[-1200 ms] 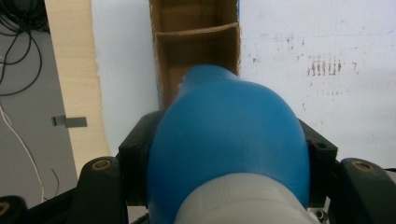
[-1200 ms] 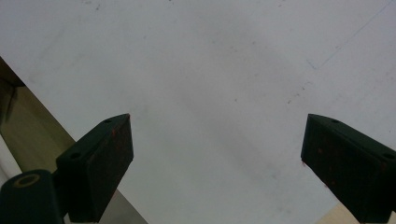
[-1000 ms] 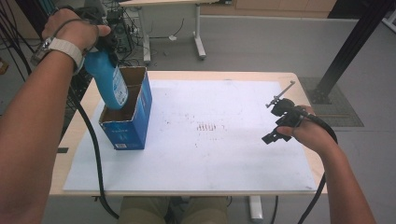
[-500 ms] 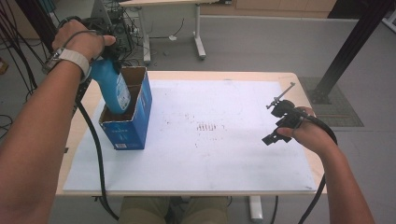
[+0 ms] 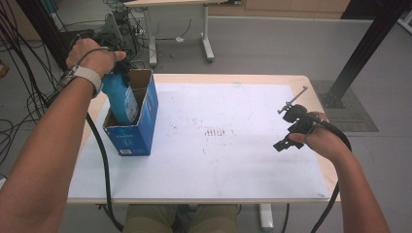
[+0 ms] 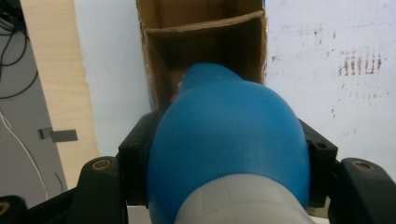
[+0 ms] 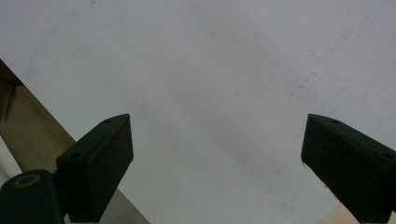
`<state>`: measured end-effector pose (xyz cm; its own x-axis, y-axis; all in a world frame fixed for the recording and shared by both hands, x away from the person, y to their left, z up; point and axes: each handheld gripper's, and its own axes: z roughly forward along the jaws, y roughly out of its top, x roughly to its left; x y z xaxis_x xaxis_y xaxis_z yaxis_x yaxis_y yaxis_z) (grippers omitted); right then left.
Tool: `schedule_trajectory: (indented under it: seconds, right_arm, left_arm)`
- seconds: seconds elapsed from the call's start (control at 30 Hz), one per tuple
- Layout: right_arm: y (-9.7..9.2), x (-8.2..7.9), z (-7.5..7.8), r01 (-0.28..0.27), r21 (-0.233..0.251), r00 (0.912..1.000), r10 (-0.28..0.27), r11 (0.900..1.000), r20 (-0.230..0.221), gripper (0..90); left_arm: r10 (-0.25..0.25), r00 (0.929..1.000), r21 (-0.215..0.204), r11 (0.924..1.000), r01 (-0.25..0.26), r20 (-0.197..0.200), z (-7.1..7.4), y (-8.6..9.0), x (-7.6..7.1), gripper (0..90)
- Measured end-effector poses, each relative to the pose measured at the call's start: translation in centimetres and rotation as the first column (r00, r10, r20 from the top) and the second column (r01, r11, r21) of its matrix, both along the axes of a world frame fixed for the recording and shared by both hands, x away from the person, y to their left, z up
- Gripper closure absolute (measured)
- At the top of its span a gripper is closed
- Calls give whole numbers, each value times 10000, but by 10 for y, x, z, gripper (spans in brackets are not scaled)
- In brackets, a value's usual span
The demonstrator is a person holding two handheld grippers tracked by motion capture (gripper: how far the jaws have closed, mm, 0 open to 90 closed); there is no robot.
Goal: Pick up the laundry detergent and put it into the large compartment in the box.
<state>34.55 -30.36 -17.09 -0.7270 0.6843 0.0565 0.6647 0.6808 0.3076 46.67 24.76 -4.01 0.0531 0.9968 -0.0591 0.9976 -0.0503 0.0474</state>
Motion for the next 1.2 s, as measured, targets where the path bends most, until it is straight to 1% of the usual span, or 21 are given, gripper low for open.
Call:
schedule_trajectory:
  seconds: [0.07, 0.1, 0.17, 0.3, 0.37, 0.6, 0.77, 0.97, 1.03, 1.2]
  right_arm:
    - [0, 0, -1, 20, -7, 10000, -20, 10000, -15, 91]
    - [-1, 0, -1, 20, 3, 10000, -20, 10000, -30, 91]
    - [-1, 0, -2, 9, 0, 10000, -9, 10000, -33, 91]
    - [-1, 1, -3, 39, 30, 10000, -38, 10000, -72, 91]
    - [-1, 1, -3, 40, 26, 10000, -40, 10000, -68, 91]
    - [-2, 1, -4, 54, -5, 9999, -54, 10000, -85, 91]
    - [-2, 0, -3, 87, -15, 9999, -87, 10000, -93, 92]
    - [-1, -2, -2, 93, 1, 9999, -93, 10000, -56, 92]
    - [-1, -2, -1, 61, -1, 10000, -61, 10000, -26, 91]
    - [-1, -3, -1, 109, -7, 9999, -109, 9999, -32, 91]
  left_arm:
    - [-2, 10000, 5, 10000, 2, 44, -4, 0, 0, 376]
    - [-3, 10000, 23, 10000, 3, -38, -7, 0, 2, 377]
    - [-46, 10000, 52, 10000, 46, 14, -10, -1, 1, 377]
    - [-95, 9999, 67, 9999, 96, -56, -18, -2, 3, 376]
    - [-79, 10000, 56, 10000, 80, -31, -22, -2, 4, 376]
    - [-151, 9997, 147, 9998, 154, -180, -36, -5, 7, 376]
    - [-187, 9998, 150, 9997, 189, -107, -43, -7, 7, 376]
    - [-212, 9997, 181, 9996, 214, -158, -51, -10, 9, 376]
    - [-213, 9997, 134, 9997, 214, -120, -54, -10, 9, 376]
    - [-201, 9996, 138, 9997, 204, -179, -62, -10, 10, 376]
